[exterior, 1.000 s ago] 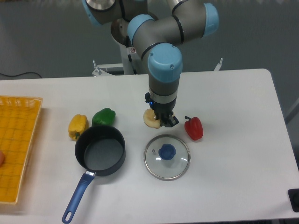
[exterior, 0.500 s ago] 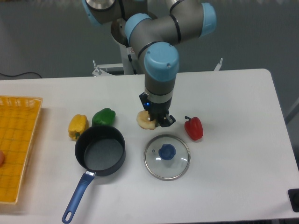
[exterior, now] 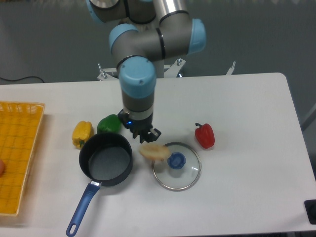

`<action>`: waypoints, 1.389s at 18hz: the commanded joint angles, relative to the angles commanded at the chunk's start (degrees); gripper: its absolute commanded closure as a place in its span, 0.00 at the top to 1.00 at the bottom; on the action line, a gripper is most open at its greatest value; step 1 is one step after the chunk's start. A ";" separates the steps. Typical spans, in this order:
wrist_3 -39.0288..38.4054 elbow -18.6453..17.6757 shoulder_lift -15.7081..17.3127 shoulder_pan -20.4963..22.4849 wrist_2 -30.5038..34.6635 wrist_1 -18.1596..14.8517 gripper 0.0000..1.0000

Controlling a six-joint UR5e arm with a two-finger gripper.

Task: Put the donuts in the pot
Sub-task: 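Set the donut down on the table beside the glass lid and release, then lower the open gripper over the donut's edge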

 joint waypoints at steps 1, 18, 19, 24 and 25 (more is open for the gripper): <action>-0.26 0.00 -0.09 -0.09 0.00 0.00 0.15; 6.24 1.58 -3.77 4.57 3.76 6.67 1.00; 5.89 1.41 -4.48 4.57 4.91 7.46 1.00; 6.06 1.58 -7.20 4.66 5.80 7.64 1.00; 6.32 1.58 -7.73 4.66 5.97 7.91 1.00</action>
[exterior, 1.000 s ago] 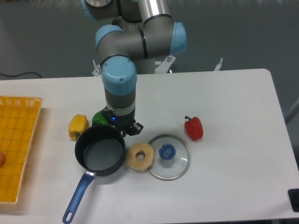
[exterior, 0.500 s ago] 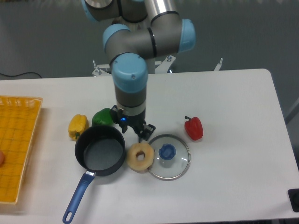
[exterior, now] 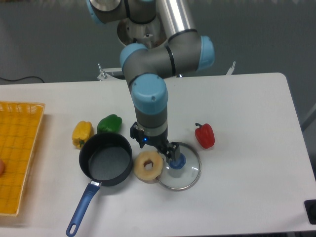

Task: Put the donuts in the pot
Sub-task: 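Lower the open gripper over the donut's edge, then close the gripper on the donut's rim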

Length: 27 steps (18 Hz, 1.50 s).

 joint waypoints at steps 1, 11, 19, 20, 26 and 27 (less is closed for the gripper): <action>0.18 0.17 -0.79 0.00 0.18 0.18 1.00; 3.95 2.46 -6.77 -0.88 4.04 2.90 1.00; 6.07 1.67 -8.27 -1.76 5.80 2.73 0.85; 5.98 1.32 -8.27 -1.76 5.80 2.73 0.85; 5.80 0.88 -8.09 -2.29 5.80 2.55 0.88; 5.72 0.88 -8.00 -2.29 5.80 2.46 0.92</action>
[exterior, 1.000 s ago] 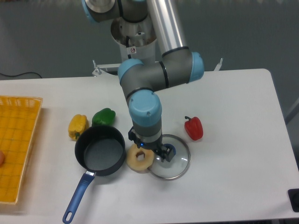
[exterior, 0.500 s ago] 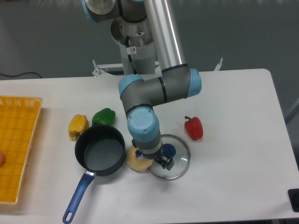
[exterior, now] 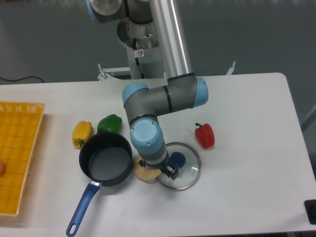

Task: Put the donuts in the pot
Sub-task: 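Close the gripper on the donut's rim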

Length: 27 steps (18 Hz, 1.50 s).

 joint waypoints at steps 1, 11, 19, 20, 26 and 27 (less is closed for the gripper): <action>-0.17 0.00 0.00 0.00 0.00 0.00 0.93; -2.73 -0.09 -1.23 -1.23 1.31 0.17 0.94; -2.72 0.00 -1.14 -1.84 2.11 -0.09 0.30; -2.55 0.00 -1.05 -1.85 1.85 -0.18 0.27; -3.08 0.00 -1.05 -1.85 1.58 -0.35 0.13; -3.16 0.00 -1.05 -1.85 1.58 -0.44 0.12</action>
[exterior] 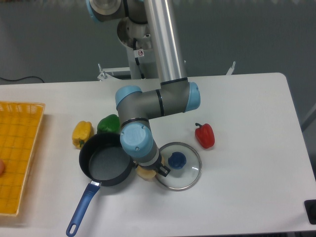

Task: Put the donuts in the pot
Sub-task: 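Close the gripper on the donut's rim, then lift the donut and carry it over the blue saucepan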

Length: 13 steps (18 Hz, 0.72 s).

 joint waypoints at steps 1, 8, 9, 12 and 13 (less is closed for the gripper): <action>0.09 0.00 0.09 0.00 0.00 -0.17 0.11; 1.40 0.18 5.35 0.53 -1.23 -7.02 0.10; 2.19 0.35 5.80 0.61 -1.32 -7.82 0.10; 5.08 0.44 8.16 1.93 -2.89 -9.57 0.10; 6.58 0.44 9.04 2.46 -3.51 -10.80 0.10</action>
